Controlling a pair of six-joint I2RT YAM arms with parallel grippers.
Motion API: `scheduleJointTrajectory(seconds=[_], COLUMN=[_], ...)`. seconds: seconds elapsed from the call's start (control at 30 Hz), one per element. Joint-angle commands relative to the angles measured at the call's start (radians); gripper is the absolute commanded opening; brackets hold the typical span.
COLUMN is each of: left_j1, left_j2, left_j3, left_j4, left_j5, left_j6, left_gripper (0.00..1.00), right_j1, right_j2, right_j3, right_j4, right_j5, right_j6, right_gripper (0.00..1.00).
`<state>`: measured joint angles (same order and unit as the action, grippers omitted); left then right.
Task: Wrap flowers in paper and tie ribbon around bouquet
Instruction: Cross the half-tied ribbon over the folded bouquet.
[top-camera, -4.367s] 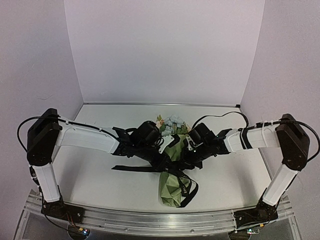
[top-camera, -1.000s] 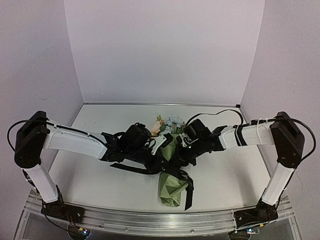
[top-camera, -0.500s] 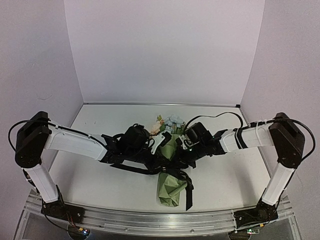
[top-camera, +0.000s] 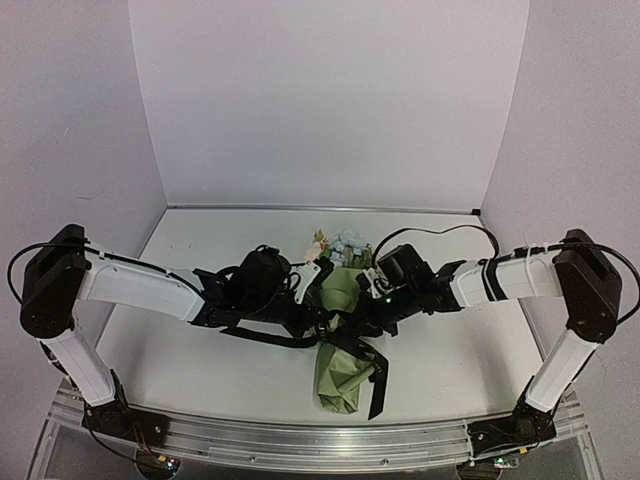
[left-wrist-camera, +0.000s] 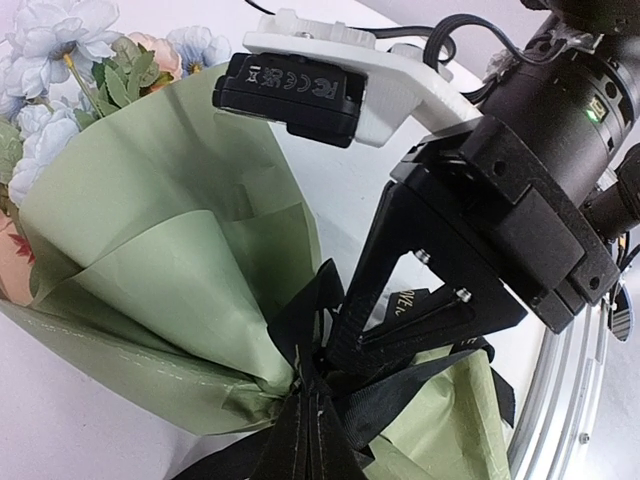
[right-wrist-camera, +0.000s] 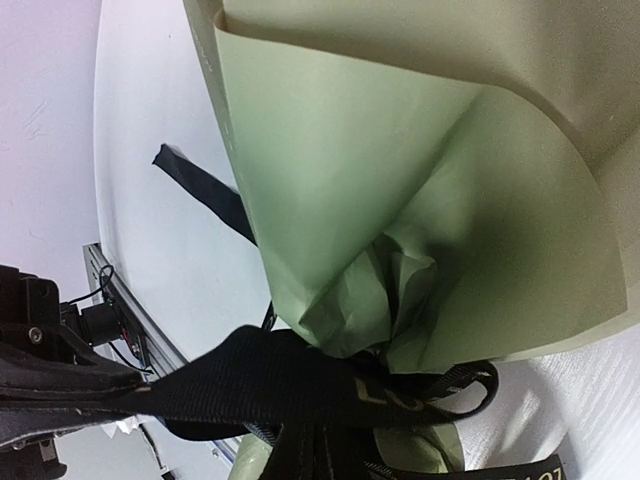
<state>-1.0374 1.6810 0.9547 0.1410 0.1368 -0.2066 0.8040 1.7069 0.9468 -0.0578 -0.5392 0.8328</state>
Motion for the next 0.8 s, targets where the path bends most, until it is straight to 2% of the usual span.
scheduleJointTrajectory(seconds=[0.0,0.23,0.77], left_j1=[0.005,0.005,0.015], left_j2=[-0.014,0.024,0.198], left_j3=[0.028,0.053,0.141], left_j4=[0.026,-0.006,-0.113], left_j5=[0.066,0.148,0.282], left_j6=[0.02,0.028,0.025], left_gripper=[0.0,0.0,0.0], right_j1=[0.007,0.008,0.008], right_j2=[0.001,0.061,0.043], right_j3=[0.061,0.105,0.039], right_j4=[0.032,0.05,0.077], right_j5=[0.026,0.06,0.025], right_j6=[-0.03,-0.027,-0.06], right_gripper=[0.0,0.0,0.0])
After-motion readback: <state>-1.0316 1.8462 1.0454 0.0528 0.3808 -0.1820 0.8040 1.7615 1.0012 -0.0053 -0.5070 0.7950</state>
